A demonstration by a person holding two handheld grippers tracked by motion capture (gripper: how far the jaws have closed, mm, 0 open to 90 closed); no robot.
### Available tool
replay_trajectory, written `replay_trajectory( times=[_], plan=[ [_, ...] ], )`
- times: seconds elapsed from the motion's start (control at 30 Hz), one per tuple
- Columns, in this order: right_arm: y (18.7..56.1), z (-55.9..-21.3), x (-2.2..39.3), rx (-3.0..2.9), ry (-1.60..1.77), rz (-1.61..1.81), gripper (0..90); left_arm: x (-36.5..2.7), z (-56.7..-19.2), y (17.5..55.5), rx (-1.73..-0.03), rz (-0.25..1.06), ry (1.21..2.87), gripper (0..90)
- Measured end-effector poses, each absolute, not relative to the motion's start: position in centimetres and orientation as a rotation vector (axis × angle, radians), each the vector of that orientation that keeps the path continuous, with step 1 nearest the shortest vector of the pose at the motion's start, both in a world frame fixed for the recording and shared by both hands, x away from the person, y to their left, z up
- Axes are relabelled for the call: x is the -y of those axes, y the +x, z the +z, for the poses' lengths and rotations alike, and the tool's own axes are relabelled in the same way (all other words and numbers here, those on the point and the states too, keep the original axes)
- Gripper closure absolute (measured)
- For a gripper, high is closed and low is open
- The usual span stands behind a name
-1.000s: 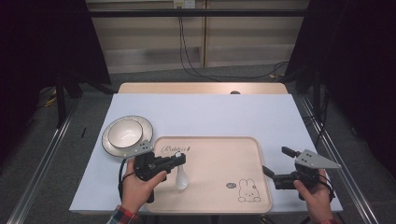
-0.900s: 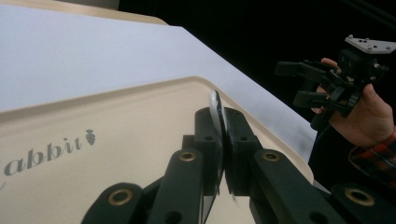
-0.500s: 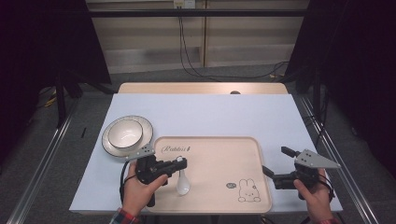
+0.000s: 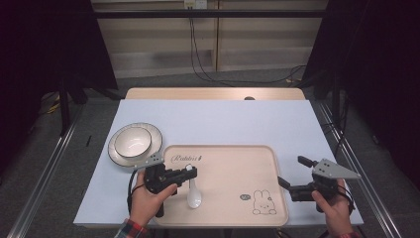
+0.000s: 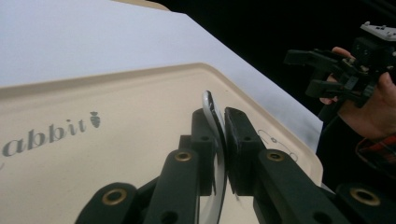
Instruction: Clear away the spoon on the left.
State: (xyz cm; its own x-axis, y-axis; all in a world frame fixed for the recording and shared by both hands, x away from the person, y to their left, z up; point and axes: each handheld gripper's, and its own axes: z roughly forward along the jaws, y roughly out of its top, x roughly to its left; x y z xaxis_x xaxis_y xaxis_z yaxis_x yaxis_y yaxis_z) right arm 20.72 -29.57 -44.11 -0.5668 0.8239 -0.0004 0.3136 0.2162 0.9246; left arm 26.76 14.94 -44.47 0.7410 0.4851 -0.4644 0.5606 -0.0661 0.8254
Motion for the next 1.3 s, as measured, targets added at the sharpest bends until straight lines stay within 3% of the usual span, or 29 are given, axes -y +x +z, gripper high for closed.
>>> replay_trajectory(
  times=[0.47, 1.3],
  plan=[
    [20.7, -44.2, 29.4, -2.004, 1.03, 1.337, 1.0, -15.2, -45.3, 27.7, -0.827, 0.05, 1.748, 74.0],
    [20.9, -44.2, 29.3, -2.012, 1.014, 1.338, 1.0, -15.5, -46.2, 28.8, -0.874, 0.122, 1.781, 65.7]
  ],
)
